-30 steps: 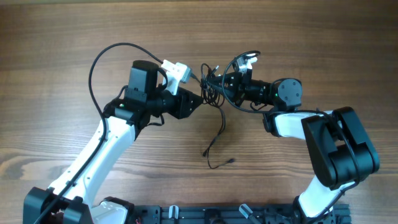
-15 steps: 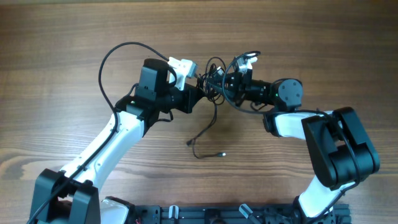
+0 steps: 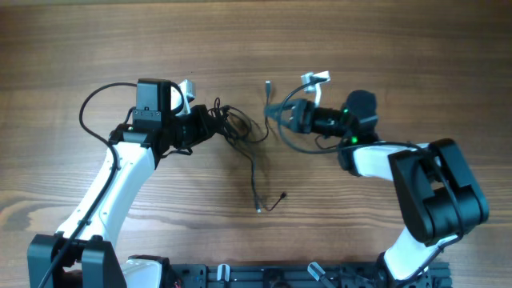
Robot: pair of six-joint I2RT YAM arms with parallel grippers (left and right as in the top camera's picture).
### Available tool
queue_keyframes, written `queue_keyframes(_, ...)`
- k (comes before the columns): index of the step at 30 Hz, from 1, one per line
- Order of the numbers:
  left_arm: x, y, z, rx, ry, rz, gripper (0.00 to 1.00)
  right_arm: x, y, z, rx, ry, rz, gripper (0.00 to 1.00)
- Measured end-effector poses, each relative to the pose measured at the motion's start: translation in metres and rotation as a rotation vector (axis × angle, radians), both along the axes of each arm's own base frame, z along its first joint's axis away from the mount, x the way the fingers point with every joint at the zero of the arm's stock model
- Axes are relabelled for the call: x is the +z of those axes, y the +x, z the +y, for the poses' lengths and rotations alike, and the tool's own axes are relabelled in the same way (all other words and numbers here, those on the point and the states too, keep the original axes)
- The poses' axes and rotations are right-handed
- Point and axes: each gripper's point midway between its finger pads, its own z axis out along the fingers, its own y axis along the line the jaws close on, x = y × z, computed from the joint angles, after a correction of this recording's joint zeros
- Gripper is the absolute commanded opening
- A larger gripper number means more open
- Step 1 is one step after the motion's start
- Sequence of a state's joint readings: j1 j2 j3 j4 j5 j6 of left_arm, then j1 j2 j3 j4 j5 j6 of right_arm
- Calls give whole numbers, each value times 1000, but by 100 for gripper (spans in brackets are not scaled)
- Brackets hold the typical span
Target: Untangle cables
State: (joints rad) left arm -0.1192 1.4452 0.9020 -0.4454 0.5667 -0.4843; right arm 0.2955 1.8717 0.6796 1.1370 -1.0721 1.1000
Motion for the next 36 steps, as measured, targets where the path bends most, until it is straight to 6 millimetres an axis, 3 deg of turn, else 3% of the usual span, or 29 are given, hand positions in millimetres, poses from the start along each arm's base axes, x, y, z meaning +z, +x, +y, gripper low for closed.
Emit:
queue_keyframes(4,12,-4,-7,-55,-33,-39,4,-4,-13,19,44,-28,-86,100)
queue_keyframes(10,62,-14,-14,-107,-79,-192,4,-52,-19,42,-14,-209,-84,100)
queue_keyframes(12,78,-20,-17,-128,-102,-237,4,-48,-19,49,-28,-214,-144,100)
queue_keyframes(14,85,-26,-25,-159,-120,-253,4,-39,-20,59,-38,-201,-218,90)
queue_keyframes(15,85,-29,-29,-174,-125,-250,4,-40,-20,61,-48,-210,-221,82)
queue_keyframes(16,85,-31,-34,-190,-130,-249,4,-43,-20,62,-58,-222,-208,56)
queue_keyframes(17,87,-34,-39,-209,-138,-253,4,-48,-18,61,-76,-240,-185,22)
queue_keyframes(18,90,-36,-45,-232,-150,-266,4,-52,-16,60,-92,-254,-177,5)
queue_keyframes(19,94,-37,-51,-255,-167,-284,4,-56,-12,57,-117,-273,-156,4)
queue_keyframes(22,115,-35,-58,-304,-224,-374,4,-70,3,42,-203,-325,-89,5)
queue_keyframes(25,134,-35,-43,-272,-233,-438,4,-78,21,15,-270,-348,-28,5)
queue_keyframes(30,183,-36,18,-116,-199,-622,4,-87,59,-61,-426,-356,70,5)
queue_keyframes(34,208,-34,69,38,-135,-727,4,-98,71,-109,-511,-368,148,5)
queue_keyframes(36,217,-32,103,145,-87,-773,11,-97,74,-128,-527,-347,166,5)
